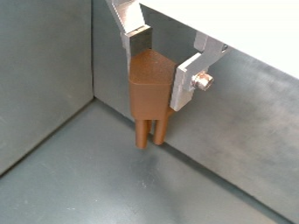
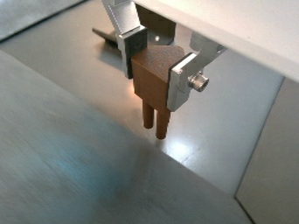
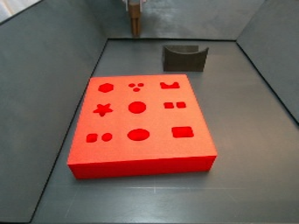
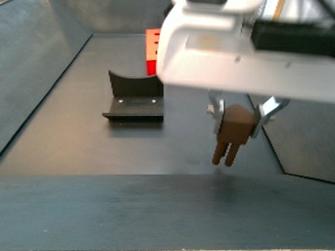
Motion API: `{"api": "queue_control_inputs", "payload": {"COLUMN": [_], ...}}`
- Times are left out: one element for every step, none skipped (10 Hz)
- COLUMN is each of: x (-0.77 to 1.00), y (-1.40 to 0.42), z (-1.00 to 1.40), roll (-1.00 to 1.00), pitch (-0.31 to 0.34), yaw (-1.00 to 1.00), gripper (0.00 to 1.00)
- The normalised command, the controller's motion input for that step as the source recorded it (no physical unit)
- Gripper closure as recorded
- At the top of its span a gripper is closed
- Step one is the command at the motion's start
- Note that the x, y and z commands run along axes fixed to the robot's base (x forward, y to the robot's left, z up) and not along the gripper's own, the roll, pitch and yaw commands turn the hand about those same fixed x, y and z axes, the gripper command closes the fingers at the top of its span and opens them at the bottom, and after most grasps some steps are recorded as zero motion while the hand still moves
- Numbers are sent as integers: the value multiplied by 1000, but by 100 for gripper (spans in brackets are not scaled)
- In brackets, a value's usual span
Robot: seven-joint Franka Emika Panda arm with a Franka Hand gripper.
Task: Pick up the 3 prong object. Move up. Move to above the board. Insert the 3 prong object.
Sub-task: Move up, then move to above the board.
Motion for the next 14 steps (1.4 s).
{"api": "queue_control_inputs", "payload": {"x": [-11, -226, -232, -219, -196, -178, -158, -142, -131, -94, -65, -27, -13, 152], "y": [0, -158, -165, -150, -132, -119, -104, -95, -88, -67, -47, -26, -18, -1000], "z": [276, 1000, 1000, 1000, 1000, 1000, 1000, 1000, 1000, 857, 695, 484, 376, 171], "roll": [69, -13, -3, 28, 61, 69, 74, 71, 72, 71, 70, 66, 58, 86], "pitch": [94, 206, 200, 151, 102, 76, 60, 56, 53, 50, 55, 70, 80, 242], "yaw": [15, -103, -90, -55, -18, -1, 8, 9, 10, 14, 14, 15, 15, 585], "gripper": [100, 100, 100, 100, 100, 100, 100, 100, 100, 100, 100, 100, 100, 100]}}
